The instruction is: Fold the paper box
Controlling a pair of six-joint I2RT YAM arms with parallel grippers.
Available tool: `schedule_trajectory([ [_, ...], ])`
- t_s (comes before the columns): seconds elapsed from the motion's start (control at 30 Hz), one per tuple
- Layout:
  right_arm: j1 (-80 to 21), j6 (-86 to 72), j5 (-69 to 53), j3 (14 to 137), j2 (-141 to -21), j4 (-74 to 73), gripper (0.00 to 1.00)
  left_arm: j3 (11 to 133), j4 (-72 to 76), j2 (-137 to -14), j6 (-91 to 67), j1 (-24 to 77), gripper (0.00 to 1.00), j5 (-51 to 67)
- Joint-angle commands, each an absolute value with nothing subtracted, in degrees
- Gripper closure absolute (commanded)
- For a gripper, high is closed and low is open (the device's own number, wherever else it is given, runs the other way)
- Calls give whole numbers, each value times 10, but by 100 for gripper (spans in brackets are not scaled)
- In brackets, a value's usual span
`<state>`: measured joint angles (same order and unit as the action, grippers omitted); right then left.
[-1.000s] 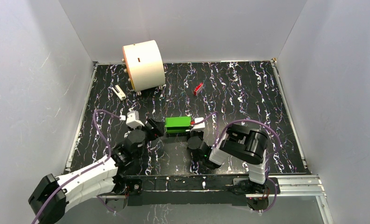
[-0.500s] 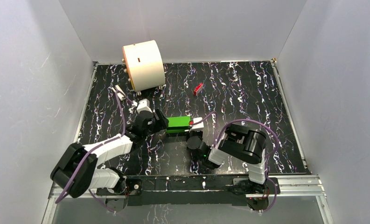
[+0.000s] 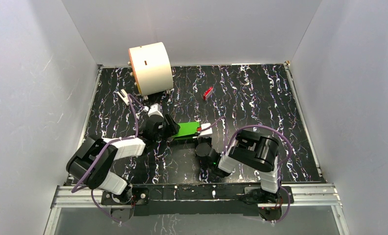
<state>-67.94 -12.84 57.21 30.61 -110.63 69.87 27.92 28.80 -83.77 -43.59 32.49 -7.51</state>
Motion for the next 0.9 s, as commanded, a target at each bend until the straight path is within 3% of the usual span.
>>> schedule_trajectory([
  [0.0, -686, -131, 535, 309, -1112, 637, 72, 277, 241, -879, -425, 327, 46, -55],
  [0.4, -686, -206, 523, 294, -1057, 488, 46, 284, 249, -940, -435, 325, 55, -52],
  [0.7, -686, -243, 472, 281, -980, 354, 25, 285, 254, -954, -434, 322, 56, -48],
  [0.87, -686, -239, 441, 280, -906, 267, 19, 285, 252, -953, -432, 321, 57, -48],
])
